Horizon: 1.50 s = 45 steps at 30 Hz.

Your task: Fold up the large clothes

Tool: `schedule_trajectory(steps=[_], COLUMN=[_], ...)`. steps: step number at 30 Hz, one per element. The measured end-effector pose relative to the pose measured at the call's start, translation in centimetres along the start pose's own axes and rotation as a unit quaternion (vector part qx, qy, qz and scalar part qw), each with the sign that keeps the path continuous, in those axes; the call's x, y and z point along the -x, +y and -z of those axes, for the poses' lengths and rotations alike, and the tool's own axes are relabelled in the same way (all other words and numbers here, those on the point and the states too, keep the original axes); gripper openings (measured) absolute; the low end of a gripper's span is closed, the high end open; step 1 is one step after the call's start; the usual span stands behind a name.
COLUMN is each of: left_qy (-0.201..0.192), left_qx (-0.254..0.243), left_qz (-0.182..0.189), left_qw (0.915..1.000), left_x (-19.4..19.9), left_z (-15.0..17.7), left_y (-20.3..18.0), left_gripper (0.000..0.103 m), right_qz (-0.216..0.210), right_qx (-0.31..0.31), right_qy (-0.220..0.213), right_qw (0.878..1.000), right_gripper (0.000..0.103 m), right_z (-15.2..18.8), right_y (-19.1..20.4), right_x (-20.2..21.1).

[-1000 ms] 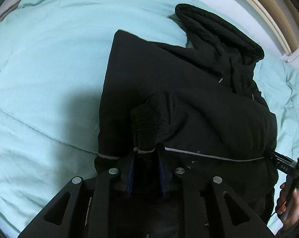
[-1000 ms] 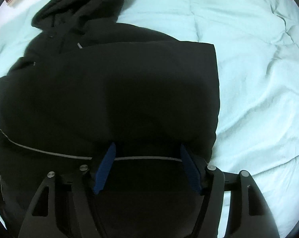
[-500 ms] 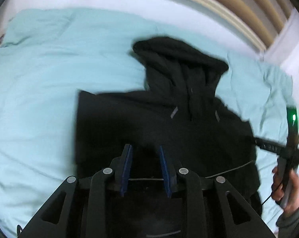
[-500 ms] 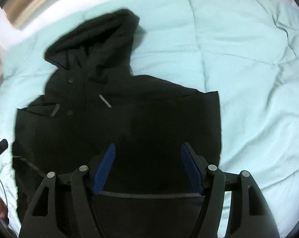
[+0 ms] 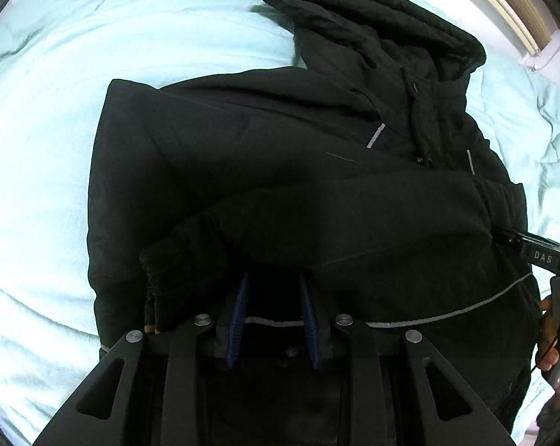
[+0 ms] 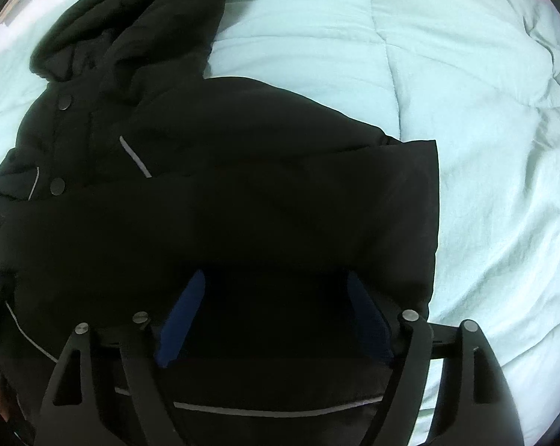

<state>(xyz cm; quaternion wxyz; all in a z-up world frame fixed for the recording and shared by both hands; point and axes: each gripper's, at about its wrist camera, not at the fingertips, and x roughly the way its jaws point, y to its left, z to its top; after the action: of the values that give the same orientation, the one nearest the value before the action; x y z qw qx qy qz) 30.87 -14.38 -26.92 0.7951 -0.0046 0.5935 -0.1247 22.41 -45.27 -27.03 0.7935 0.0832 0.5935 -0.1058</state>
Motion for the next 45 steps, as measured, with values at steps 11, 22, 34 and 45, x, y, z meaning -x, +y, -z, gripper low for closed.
schedule_trajectory(steps=[11,22,34,45], left_qy=[0.000,-0.087,-0.108,-0.096], left_qx=[-0.005,-0.021,-0.012,0.007], left_qz=[-0.029,0.022,0.043,0.102], left_qw=[0.9996,0.9957,0.9931,0.9902], left_x=[0.3,11.4,4.0,-3.8], left_z=[0.5,-2.9,-18.4,-23.5], left_y=[-2.1,-2.7,-1.0,-0.5], left_gripper=[0.029,0.029,0.029,0.034], right_qz=[-0.009,-0.065,-0.063,-0.094], right_qx=[-0.015,-0.054,-0.040,-0.040], right_qy=[0.055,-0.035,-0.153,-0.113], right_qw=[0.998,0.996,0.985,0.988], right_gripper=[0.083,0.083,0.083,0.072], right_z=[0.1,-2.0,-16.7,-20.7], right_y=[-1.7,-2.8,0.8,0.5], right_x=[2.6,13.0,10.3,1.5])
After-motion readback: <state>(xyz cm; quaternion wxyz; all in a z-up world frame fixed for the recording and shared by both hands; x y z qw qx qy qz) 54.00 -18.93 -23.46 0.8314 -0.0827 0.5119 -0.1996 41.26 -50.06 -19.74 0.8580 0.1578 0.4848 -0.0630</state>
